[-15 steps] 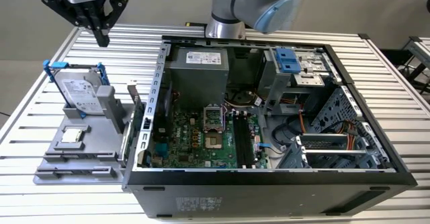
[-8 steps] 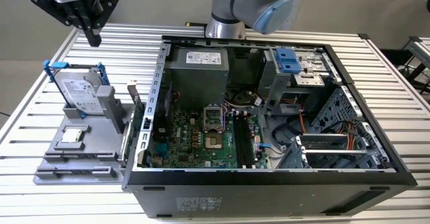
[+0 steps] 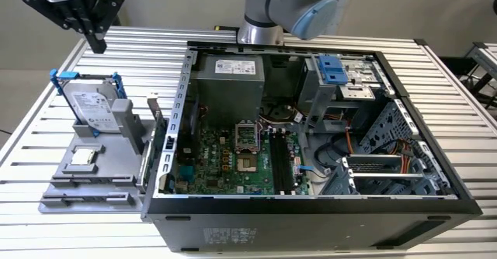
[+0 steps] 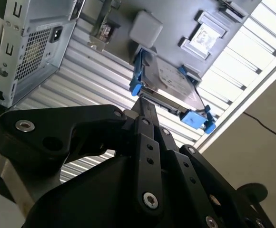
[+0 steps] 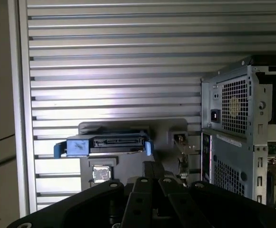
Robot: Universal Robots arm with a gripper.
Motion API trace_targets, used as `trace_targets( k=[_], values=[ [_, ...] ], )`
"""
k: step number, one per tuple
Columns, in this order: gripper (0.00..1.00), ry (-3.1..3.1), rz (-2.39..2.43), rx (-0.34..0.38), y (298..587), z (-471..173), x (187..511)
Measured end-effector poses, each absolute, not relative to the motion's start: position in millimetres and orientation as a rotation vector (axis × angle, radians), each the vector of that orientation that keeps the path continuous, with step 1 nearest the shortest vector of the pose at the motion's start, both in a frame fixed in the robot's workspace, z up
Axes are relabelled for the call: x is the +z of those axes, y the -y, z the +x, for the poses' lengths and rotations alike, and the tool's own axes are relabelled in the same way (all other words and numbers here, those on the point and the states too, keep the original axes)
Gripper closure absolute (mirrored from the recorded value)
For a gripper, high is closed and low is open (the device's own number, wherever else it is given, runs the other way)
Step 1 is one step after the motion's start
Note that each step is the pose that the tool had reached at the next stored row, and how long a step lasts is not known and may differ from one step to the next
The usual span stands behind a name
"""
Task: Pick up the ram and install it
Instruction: 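Reach for the ram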
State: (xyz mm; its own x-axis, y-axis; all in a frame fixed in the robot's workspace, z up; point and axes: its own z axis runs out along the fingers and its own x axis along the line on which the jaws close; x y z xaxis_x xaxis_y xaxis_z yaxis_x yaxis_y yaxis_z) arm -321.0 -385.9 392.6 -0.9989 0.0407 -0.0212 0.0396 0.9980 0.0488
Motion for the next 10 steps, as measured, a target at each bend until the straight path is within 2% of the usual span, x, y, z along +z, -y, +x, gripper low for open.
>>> trace_targets(
  k=[10],
  values=[
    [1.0, -3.118, 0.062, 0.076, 384.8, -340.5, 392.6]
  ],
)
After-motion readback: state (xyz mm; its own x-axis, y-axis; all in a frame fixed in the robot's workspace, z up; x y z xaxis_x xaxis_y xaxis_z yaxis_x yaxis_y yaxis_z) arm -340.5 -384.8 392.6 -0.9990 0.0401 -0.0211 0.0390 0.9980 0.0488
